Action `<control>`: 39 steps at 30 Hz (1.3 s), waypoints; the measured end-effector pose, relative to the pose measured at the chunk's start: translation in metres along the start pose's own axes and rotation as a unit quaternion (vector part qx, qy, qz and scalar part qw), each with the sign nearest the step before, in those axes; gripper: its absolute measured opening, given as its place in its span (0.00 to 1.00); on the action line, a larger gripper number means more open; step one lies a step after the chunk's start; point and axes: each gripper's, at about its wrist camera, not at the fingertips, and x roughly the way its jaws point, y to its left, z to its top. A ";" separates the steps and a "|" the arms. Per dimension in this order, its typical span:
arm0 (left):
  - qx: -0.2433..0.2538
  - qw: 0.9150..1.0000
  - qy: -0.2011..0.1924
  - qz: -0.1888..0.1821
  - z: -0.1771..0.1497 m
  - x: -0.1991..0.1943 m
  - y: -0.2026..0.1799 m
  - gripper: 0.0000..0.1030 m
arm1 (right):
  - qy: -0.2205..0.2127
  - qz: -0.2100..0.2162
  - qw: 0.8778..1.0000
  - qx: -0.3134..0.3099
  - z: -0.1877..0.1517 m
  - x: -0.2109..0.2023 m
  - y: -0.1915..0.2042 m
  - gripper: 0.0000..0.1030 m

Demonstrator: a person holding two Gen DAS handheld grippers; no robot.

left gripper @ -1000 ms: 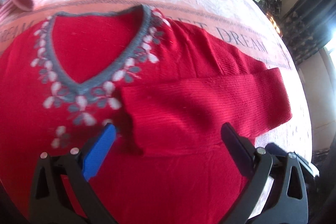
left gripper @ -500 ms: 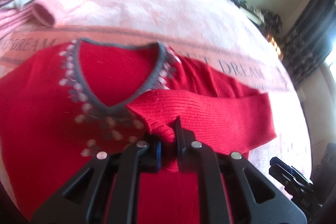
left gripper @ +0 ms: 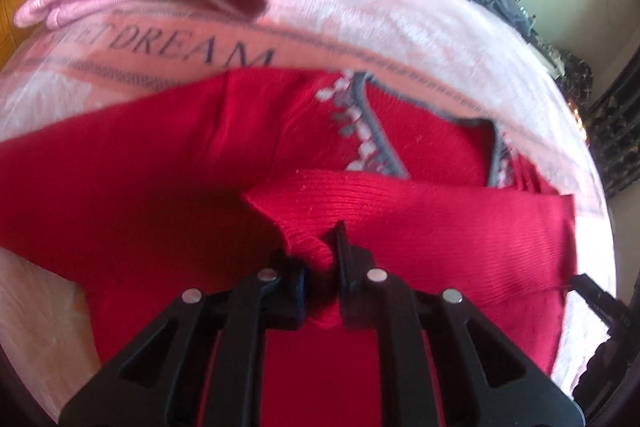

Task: Fold small clothes

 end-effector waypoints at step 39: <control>-0.111 0.994 -0.012 0.014 -0.051 -0.081 0.199 0.62 | 0.048 -0.015 0.996 -0.074 -0.042 -0.007 0.077 0.59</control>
